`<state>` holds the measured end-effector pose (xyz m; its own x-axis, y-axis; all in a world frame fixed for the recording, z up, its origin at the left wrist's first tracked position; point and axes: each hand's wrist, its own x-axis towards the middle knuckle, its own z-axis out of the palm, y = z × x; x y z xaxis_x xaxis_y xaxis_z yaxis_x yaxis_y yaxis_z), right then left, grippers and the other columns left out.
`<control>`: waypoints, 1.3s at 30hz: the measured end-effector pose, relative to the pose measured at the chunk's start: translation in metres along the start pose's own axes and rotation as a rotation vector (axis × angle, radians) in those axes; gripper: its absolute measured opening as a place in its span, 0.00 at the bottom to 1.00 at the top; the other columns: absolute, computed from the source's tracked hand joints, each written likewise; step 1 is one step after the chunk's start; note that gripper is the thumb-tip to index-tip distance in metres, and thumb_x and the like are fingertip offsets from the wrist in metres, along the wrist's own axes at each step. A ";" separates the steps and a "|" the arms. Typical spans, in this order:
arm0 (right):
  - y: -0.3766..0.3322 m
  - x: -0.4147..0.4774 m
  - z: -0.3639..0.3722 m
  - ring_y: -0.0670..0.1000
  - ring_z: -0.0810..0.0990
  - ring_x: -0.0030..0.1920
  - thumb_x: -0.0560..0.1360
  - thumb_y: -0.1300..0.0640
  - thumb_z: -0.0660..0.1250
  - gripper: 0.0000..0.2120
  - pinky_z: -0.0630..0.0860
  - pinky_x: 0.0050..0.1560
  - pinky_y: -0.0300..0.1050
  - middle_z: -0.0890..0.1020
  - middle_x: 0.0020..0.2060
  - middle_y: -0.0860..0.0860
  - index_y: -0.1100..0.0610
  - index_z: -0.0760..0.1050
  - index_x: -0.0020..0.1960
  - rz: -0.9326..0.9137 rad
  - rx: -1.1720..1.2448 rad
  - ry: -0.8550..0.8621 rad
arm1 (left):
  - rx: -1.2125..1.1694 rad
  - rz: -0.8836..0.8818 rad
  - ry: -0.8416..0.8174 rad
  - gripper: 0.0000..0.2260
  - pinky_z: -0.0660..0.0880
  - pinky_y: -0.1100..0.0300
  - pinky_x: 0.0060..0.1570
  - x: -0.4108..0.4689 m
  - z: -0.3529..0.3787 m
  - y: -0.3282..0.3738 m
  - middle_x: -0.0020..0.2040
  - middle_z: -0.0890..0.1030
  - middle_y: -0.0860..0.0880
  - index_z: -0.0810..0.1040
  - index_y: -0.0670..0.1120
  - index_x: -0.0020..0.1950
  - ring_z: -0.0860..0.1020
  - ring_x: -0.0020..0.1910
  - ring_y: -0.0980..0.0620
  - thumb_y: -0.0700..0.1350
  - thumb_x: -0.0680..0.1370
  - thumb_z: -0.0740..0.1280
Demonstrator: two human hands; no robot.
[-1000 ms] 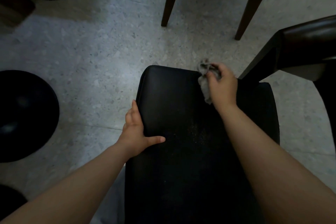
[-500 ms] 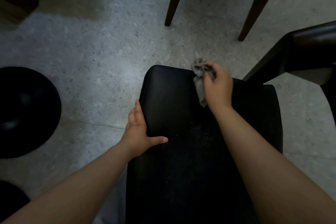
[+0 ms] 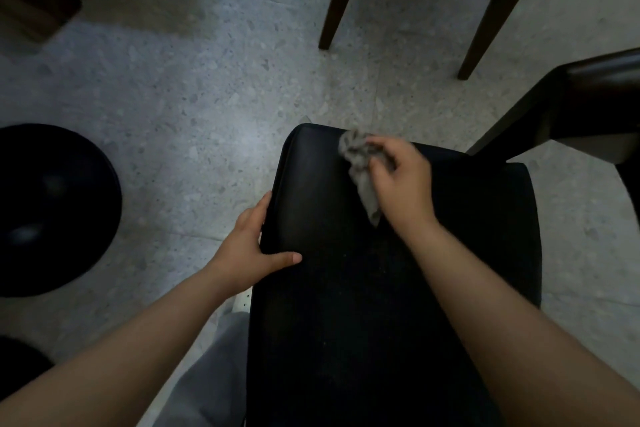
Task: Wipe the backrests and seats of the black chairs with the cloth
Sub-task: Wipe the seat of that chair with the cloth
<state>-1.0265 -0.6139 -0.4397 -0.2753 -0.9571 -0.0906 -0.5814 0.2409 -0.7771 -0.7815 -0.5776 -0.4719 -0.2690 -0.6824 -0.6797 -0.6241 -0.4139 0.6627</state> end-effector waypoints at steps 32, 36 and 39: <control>-0.037 -0.017 0.061 0.52 0.80 0.51 0.74 0.61 0.66 0.13 0.73 0.57 0.44 0.84 0.50 0.52 0.56 0.83 0.56 -0.250 -0.139 -0.448 | -0.065 -0.112 0.102 0.20 0.73 0.70 0.45 -0.024 -0.042 -0.032 0.55 0.81 0.55 0.78 0.49 0.63 0.80 0.50 0.59 0.47 0.72 0.76; -0.024 0.014 0.070 0.53 0.79 0.54 0.75 0.62 0.66 0.13 0.73 0.59 0.45 0.83 0.53 0.53 0.56 0.81 0.58 -0.032 -0.142 -0.098 | -0.043 -0.125 0.107 0.20 0.73 0.70 0.44 -0.027 -0.044 -0.039 0.54 0.81 0.54 0.78 0.50 0.62 0.80 0.50 0.59 0.48 0.72 0.76; -0.019 -0.022 0.081 0.54 0.78 0.53 0.73 0.64 0.67 0.13 0.68 0.58 0.39 0.83 0.52 0.54 0.57 0.82 0.56 -0.126 -0.182 -0.164 | -0.047 -0.133 0.109 0.20 0.74 0.67 0.47 -0.028 -0.044 -0.040 0.54 0.81 0.55 0.78 0.50 0.62 0.80 0.50 0.58 0.48 0.72 0.76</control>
<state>-0.9478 -0.6107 -0.4732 -0.0732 -0.9911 -0.1116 -0.7355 0.1292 -0.6651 -0.7163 -0.5680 -0.4654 -0.1040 -0.6800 -0.7258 -0.6133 -0.5306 0.5851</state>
